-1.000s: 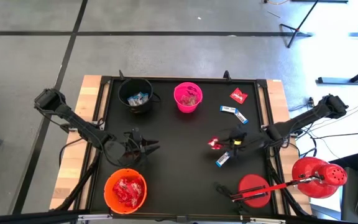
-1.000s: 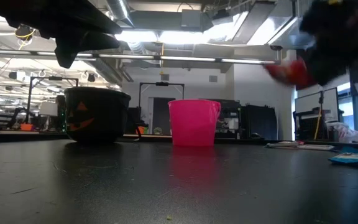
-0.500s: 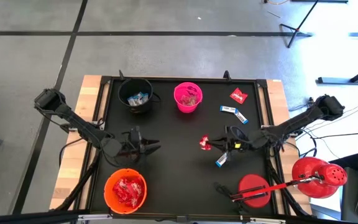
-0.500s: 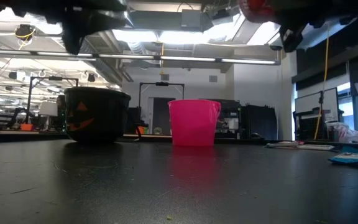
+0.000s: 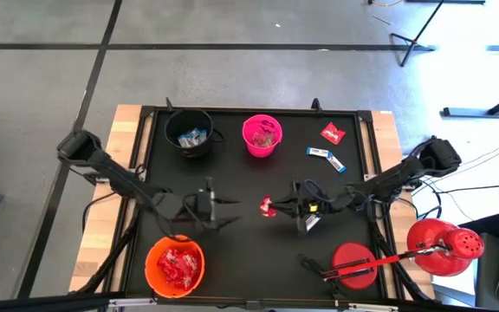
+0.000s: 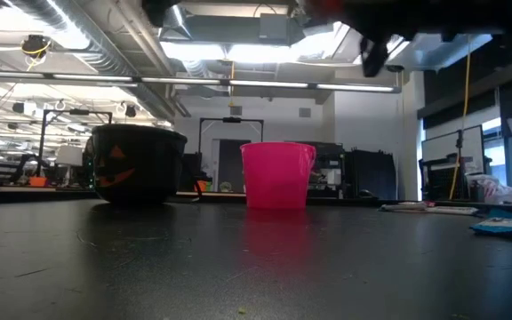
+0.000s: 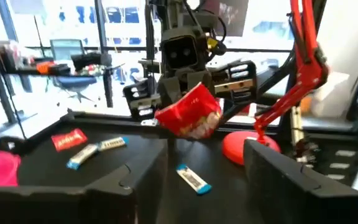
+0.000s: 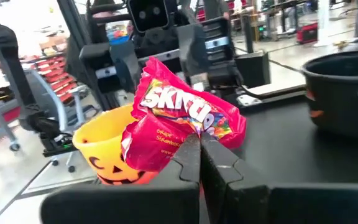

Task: Organize candy in baskets
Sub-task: Put the red candy into the orange bucket

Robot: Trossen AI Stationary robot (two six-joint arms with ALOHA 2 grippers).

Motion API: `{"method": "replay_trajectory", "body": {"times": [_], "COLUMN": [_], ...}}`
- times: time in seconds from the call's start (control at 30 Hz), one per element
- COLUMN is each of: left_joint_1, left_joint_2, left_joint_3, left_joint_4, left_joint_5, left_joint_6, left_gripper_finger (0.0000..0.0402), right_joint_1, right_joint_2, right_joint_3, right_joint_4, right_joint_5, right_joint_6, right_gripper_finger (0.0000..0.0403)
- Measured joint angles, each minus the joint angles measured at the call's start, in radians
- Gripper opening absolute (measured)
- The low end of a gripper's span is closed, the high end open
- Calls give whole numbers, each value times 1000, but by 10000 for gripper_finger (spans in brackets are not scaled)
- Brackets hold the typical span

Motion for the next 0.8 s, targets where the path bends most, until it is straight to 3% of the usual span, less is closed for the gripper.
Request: {"method": "replay_trajectory", "body": {"times": [0.13,0.27,0.57,0.8], "left_joint_1": [30,51,62,47], "left_joint_2": [108,174,196,196], "left_joint_3": [95,146,152,152], "left_joint_4": [-1,-13,-35,-76], "left_joint_5": [2,-21,107,107], "left_joint_6": [67,86,33,32], "left_gripper_finger": [215,218,218,188], "right_joint_1": [-16,-15,-14,-14], "right_joint_2": [63,108,169,174], "right_joint_3": [75,142,196,198], "right_joint_4": [-20,-103,-175,-175], "right_joint_5": [-75,-81,-82,-72], "right_joint_6": [-9,-34,-33,-33], "right_gripper_finger": [1,1,1,1]}}
